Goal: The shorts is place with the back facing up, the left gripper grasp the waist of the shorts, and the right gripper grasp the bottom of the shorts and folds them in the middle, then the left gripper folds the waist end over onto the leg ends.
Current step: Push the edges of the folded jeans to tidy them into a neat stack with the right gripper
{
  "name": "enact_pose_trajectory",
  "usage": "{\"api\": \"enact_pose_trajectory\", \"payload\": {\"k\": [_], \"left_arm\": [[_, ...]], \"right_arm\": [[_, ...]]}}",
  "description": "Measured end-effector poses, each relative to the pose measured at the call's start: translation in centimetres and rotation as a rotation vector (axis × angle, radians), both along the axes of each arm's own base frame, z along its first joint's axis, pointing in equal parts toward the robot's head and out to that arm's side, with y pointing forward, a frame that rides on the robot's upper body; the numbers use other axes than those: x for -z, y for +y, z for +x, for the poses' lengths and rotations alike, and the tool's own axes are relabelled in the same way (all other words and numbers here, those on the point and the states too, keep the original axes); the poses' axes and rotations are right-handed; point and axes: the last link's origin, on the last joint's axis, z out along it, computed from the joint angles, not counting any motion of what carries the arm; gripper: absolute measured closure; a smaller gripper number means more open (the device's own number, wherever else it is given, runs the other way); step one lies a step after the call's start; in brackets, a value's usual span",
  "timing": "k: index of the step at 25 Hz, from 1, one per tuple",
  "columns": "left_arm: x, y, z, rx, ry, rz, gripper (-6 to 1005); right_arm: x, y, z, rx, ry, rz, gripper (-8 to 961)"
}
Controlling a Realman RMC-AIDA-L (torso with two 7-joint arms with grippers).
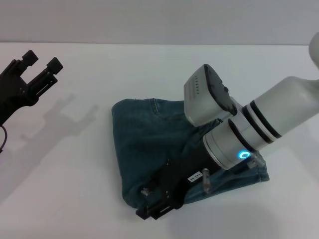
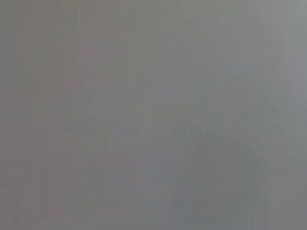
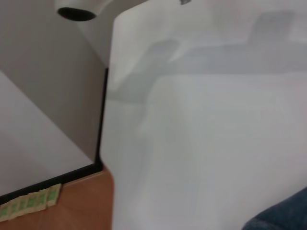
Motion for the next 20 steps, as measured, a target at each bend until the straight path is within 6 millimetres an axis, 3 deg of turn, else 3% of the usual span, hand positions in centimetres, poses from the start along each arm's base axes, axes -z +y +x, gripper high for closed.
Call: {"api": "enact_pose_trajectory", "payload": {"k": [9, 20], "left_arm": [[0.0, 0.1, -0.1, -0.009, 0.005, 0.000, 172], [0.0, 0.0, -0.2, -0.013, 0.005, 0.001, 172]], "right_arm": [[1.3, 0.5, -0.2, -0.006, -0.044, 0.060, 361], [1.5, 1.3, 0.0, 0.011, -0.037, 0.130, 360]]}}
